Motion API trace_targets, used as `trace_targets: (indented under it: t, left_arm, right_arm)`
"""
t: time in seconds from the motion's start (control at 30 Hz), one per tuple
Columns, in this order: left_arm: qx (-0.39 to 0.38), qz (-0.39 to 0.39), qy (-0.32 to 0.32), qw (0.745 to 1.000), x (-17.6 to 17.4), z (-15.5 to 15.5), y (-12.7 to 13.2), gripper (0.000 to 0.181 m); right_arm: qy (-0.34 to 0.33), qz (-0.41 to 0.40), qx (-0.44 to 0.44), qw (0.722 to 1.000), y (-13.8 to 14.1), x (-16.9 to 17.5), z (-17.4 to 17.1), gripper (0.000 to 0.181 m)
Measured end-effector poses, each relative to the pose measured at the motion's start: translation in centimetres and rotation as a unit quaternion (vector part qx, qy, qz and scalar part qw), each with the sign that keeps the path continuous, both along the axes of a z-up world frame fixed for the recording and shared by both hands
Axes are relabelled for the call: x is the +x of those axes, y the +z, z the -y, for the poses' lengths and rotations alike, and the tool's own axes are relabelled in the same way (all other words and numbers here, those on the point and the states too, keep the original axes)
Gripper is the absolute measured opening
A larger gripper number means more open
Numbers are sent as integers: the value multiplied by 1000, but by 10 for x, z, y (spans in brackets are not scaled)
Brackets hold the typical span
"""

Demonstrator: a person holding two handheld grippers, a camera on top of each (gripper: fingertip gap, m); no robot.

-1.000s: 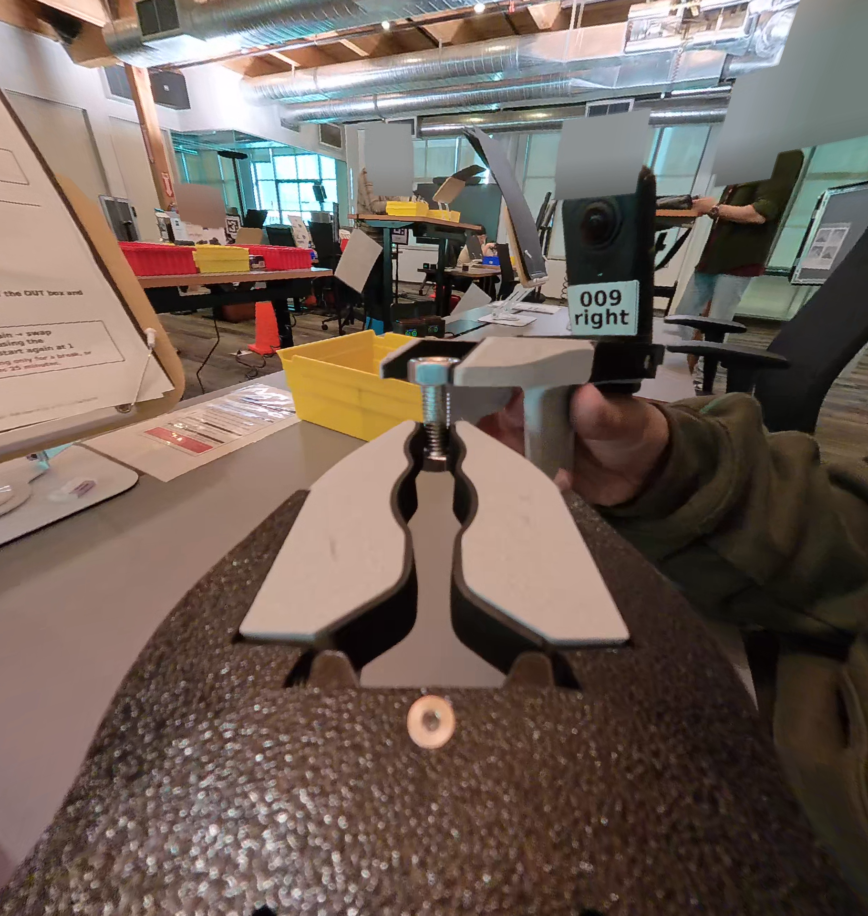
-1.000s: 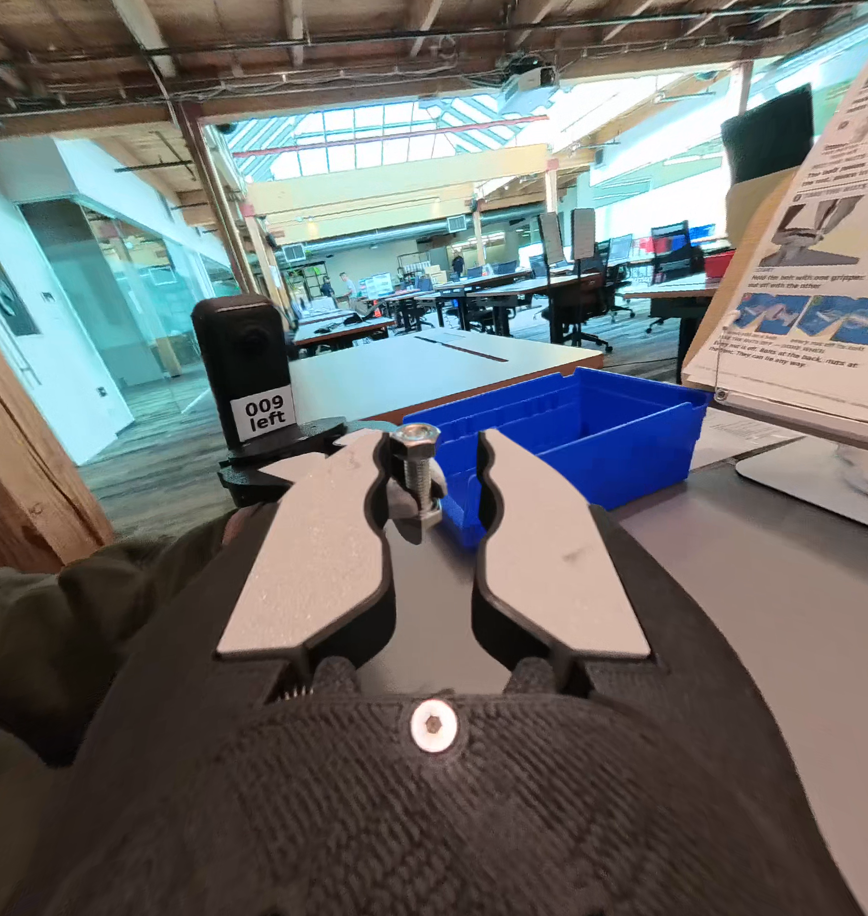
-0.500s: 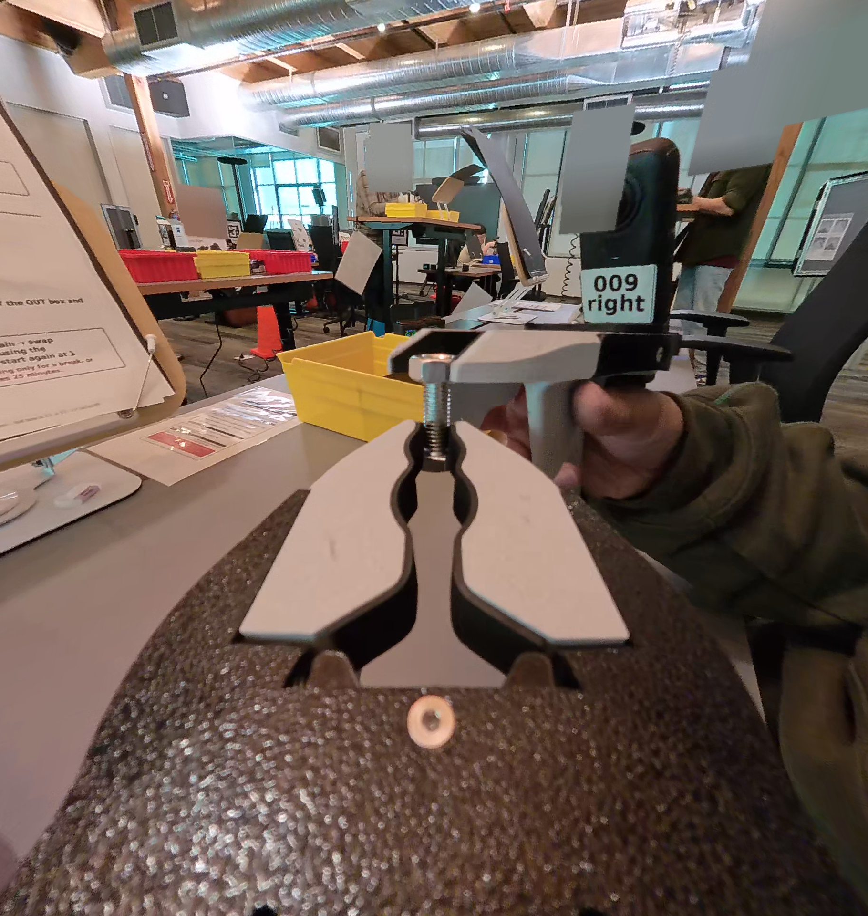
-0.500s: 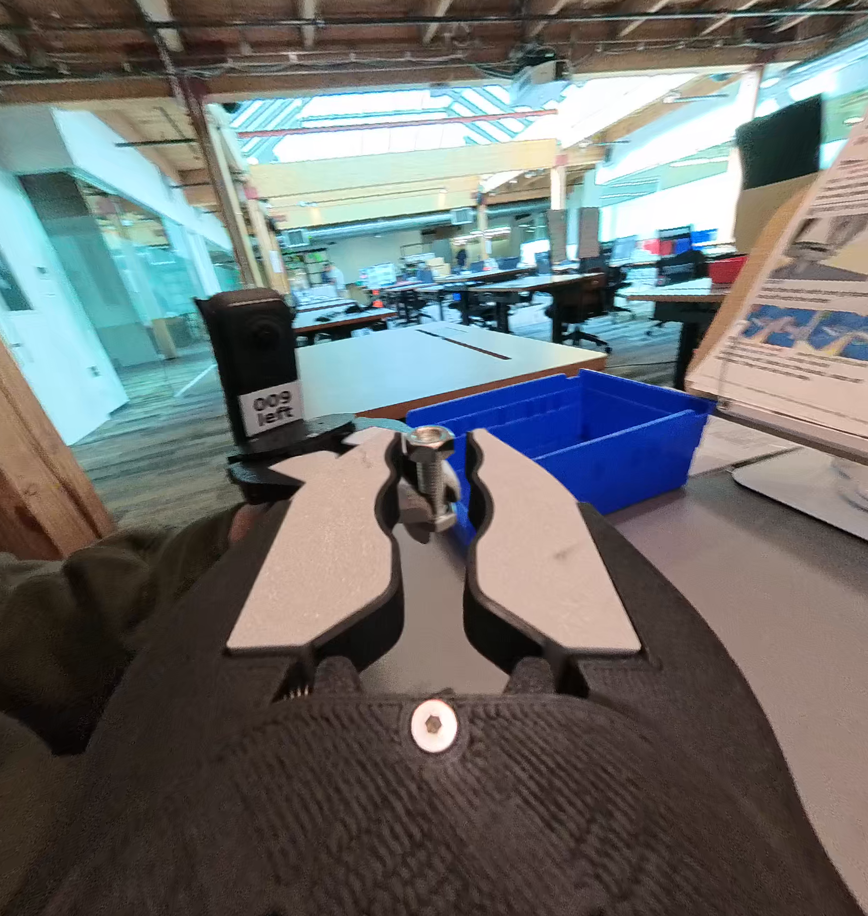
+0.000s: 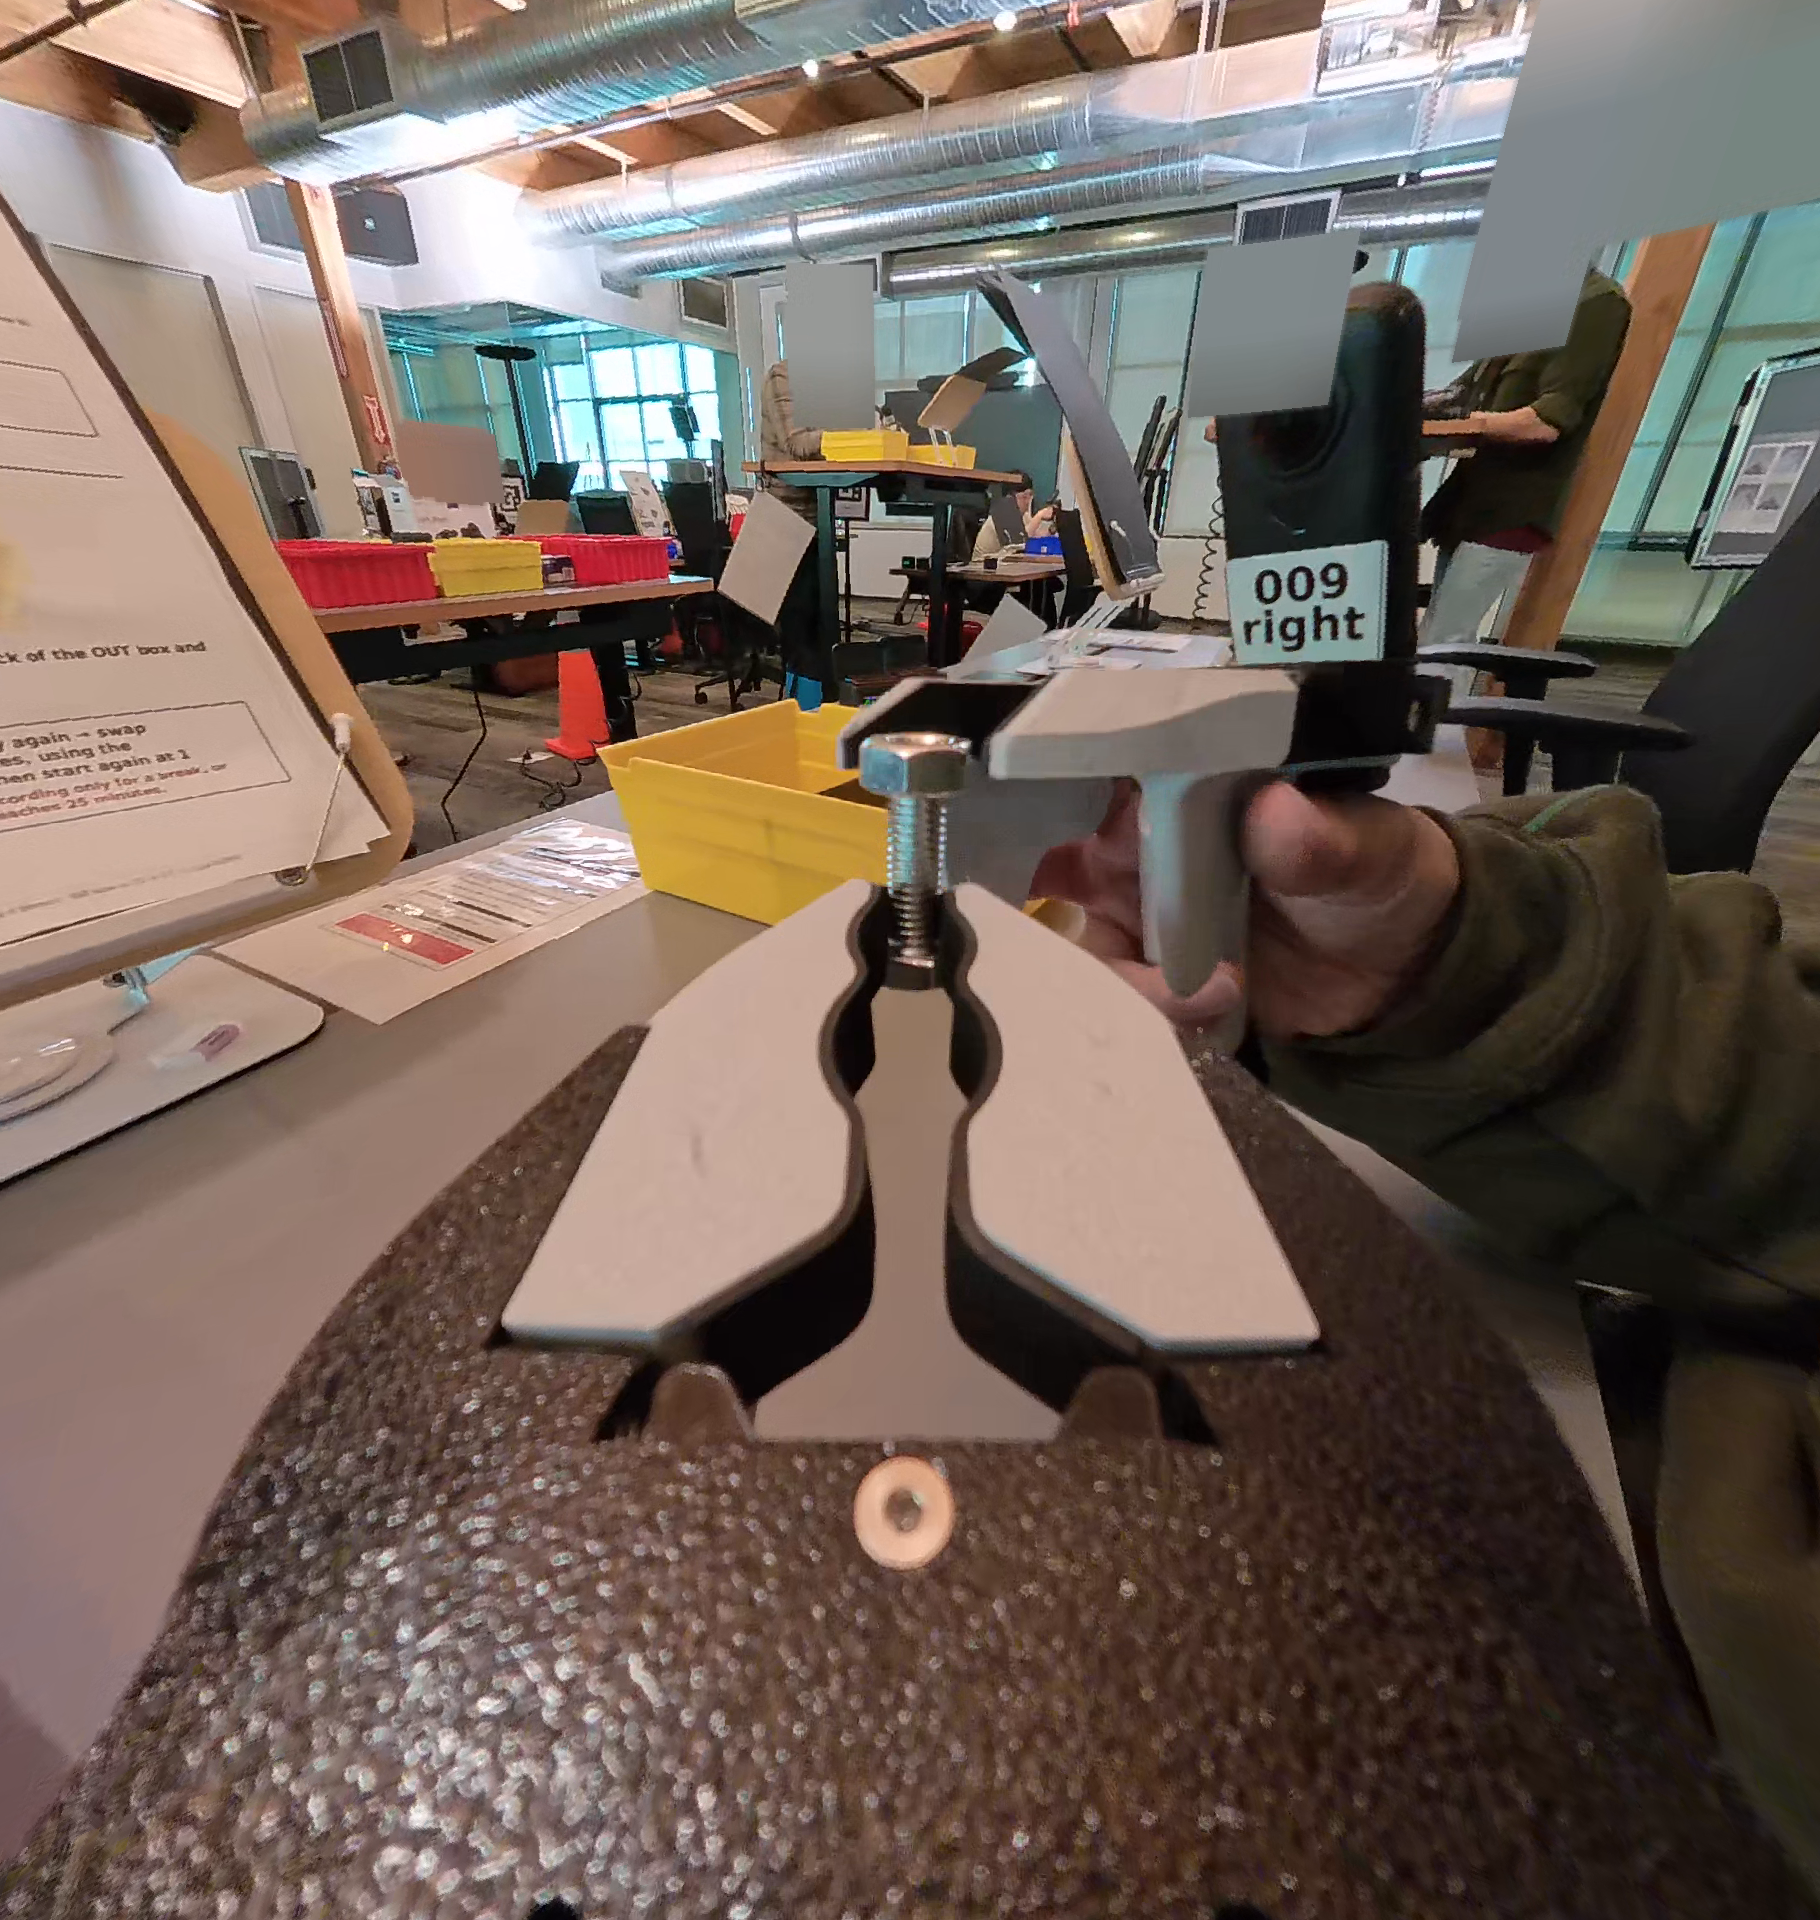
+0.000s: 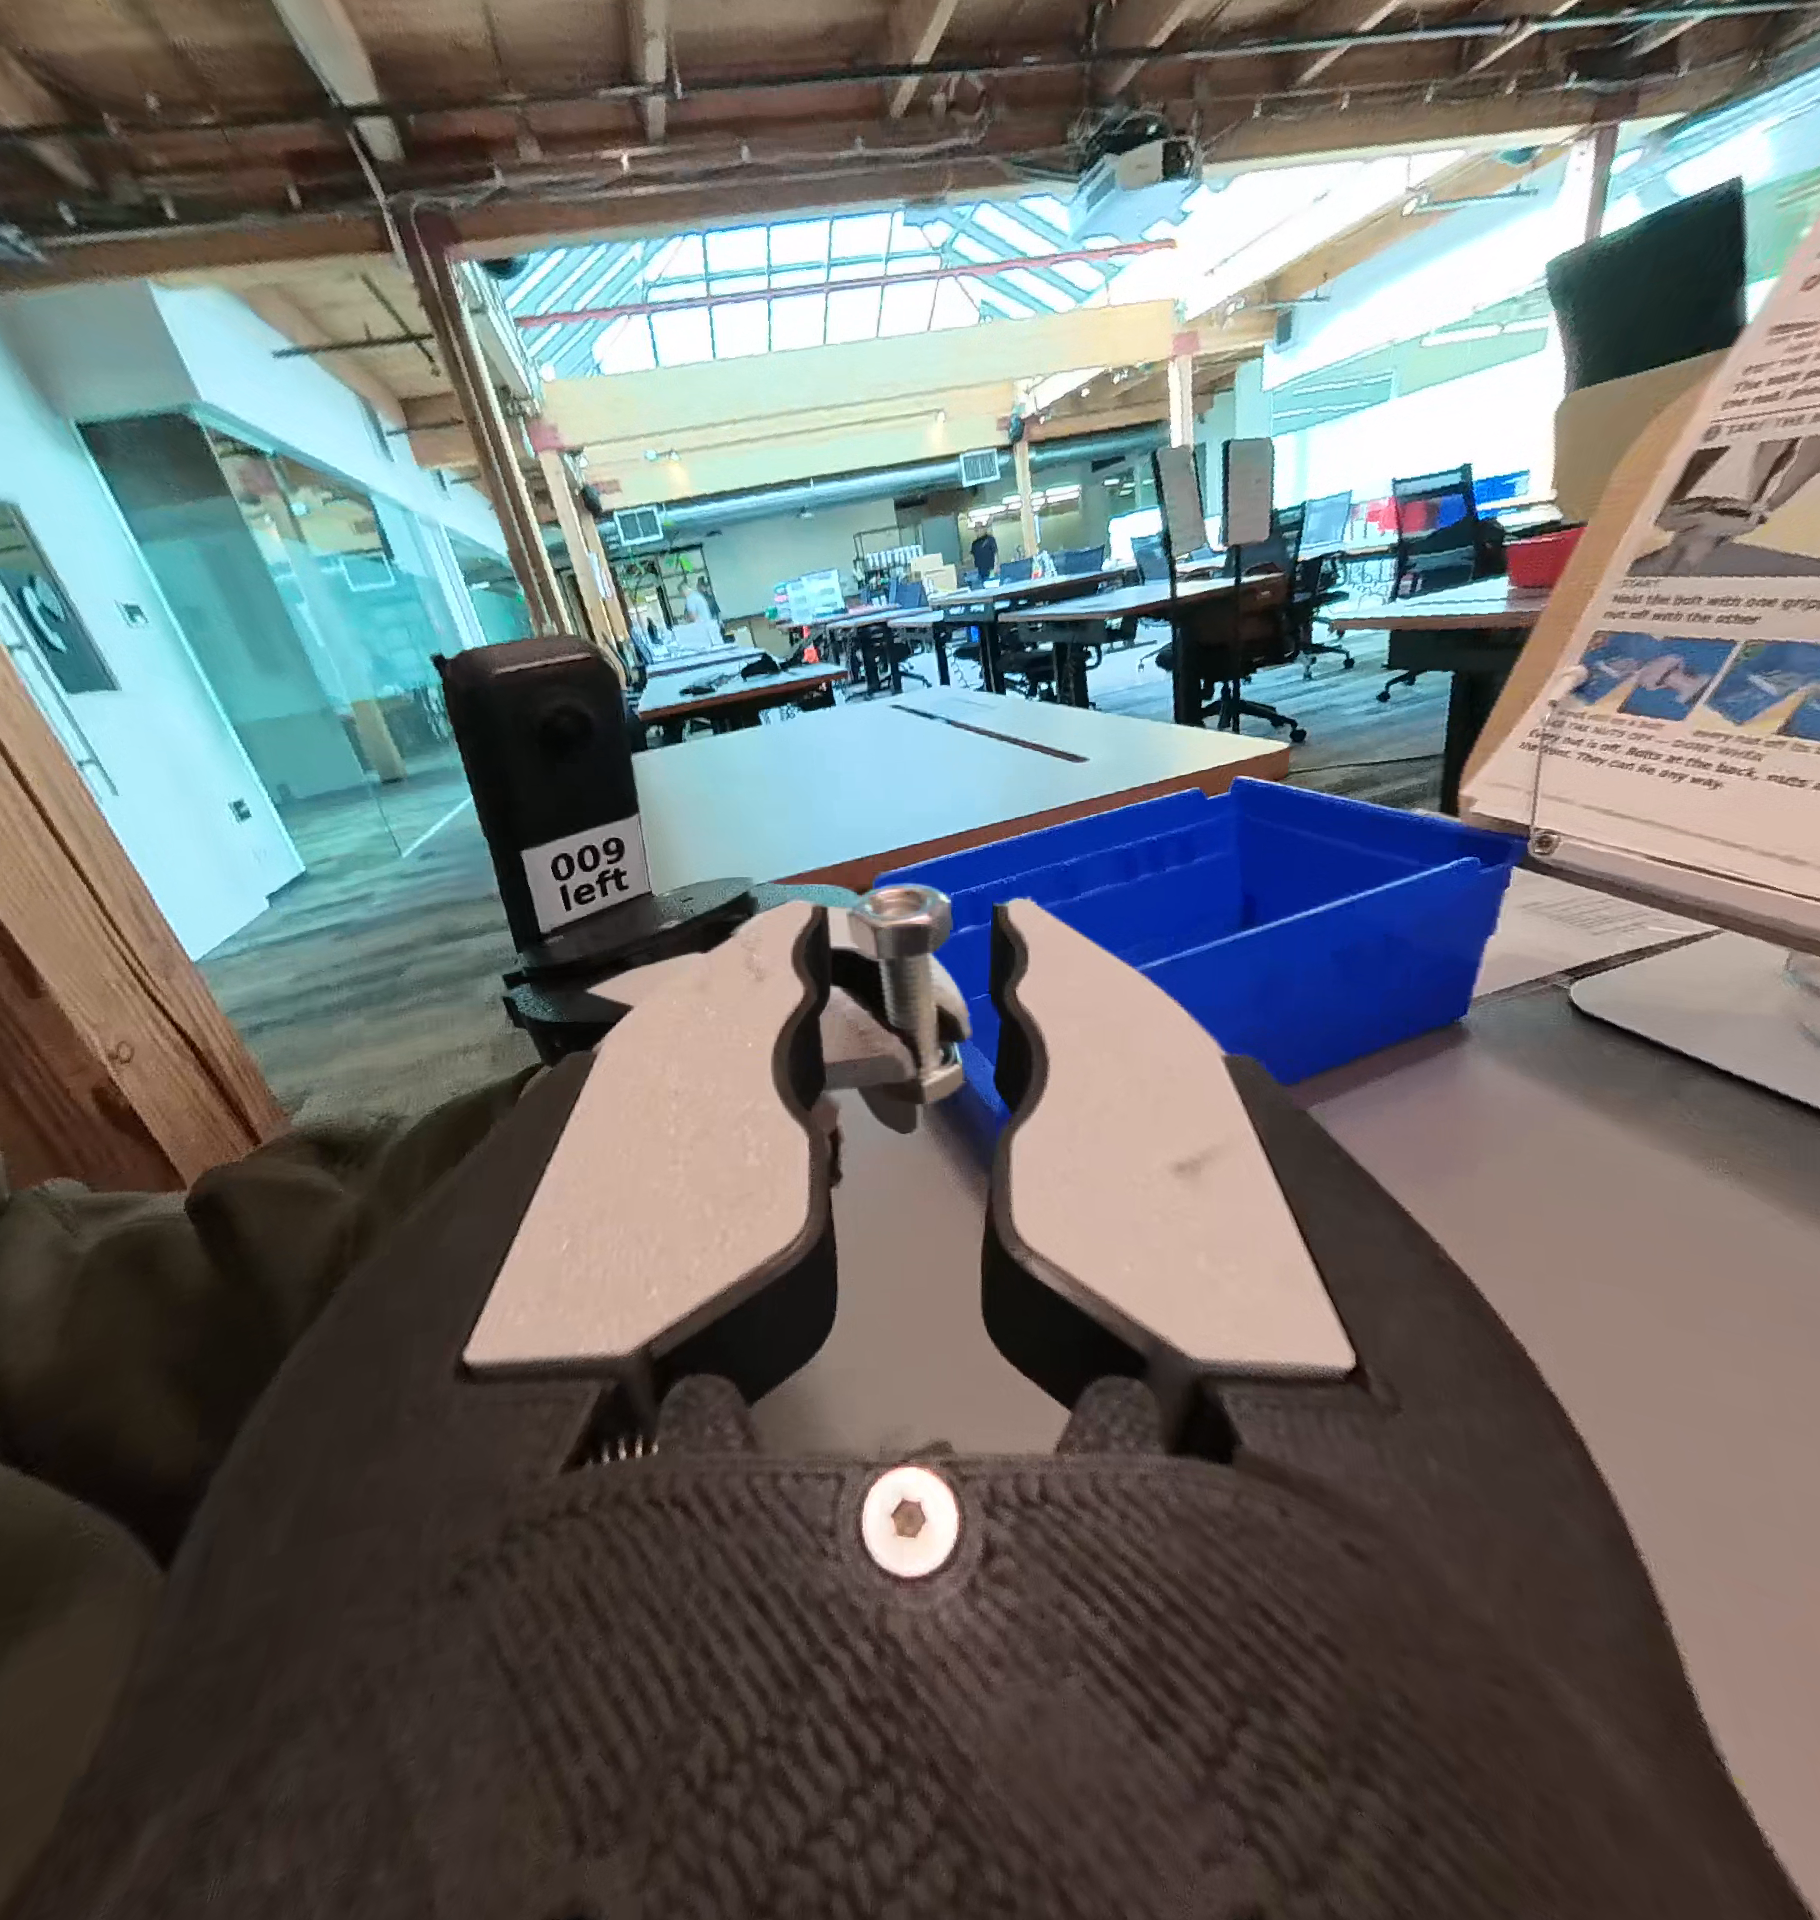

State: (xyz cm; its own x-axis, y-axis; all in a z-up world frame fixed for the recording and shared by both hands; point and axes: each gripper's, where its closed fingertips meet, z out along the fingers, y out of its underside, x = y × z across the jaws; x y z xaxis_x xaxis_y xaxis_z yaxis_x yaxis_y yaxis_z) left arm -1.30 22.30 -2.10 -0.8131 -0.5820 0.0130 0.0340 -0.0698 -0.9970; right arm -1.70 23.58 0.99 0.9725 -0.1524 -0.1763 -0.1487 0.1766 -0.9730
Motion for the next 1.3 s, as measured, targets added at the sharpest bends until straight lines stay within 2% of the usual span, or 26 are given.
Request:
trace_targets:
  t: [0.13, 0.23, 0.3, 0.37, 0.5, 0.63, 0.7, 0.8, 0.87, 0.97, 1.07, 1.17, 1.3]
  left_arm:
    - [4, 2, 1, 1000, -1, 0, 0, 9]
    - [-2, 5, -19, 1000, -4, 1, 1, 9]
    - [-8, 4, -59, 998, -12, 5, 1, 9]
    - [-14, 5, -123, 992, -27, 11, 3, 9]
    - [-32, -12, -255, 966, -60, 22, 5, 9]
    - [-70, -22, -313, 947, -72, 25, 8, 9]
    - [-76, -23, -300, 951, -68, 24, 7, 9]
    - [-51, -23, -230, 972, -50, 21, 0, 9]
    - [-43, -13, -171, 984, -37, 15, 0, 9]
    - [2, 10, -55, 998, -16, 4, -1, 9]
    - [32, 29, 39, 998, -1, -6, 2, 9]
    - [46, 40, 86, 994, 5, -10, 4, 9]
    - [61, 38, 86, 994, 4, -6, 1, 9]
  right_arm:
    - [-7, 11, -15, 1000, -2, -2, -5, 19]
    - [0, 17, -23, 1000, -1, -4, -4, 19]
    - [35, 15, -18, 999, -1, -10, -3, 19]
    - [98, 12, -6, 995, 0, -21, 2, 19]
    - [212, 36, 7, 977, 2, -52, 14, 19]
    - [266, 39, 25, 963, 6, -70, 17, 19]
    - [260, 43, 24, 964, 6, -69, 17, 19]
    - [221, 21, 12, 975, -1, -53, 14, 19]
    - [159, 5, 11, 987, -4, -33, 14, 33]
    - [110, -11, 14, 994, -2, -18, 13, 40]
    - [41, 5, 8, 999, 3, -9, 7, 41]
    - [-35, 19, -4, 999, 4, 2, 0, 36]
    - [-69, 28, -27, 997, -2, 4, -8, 25]
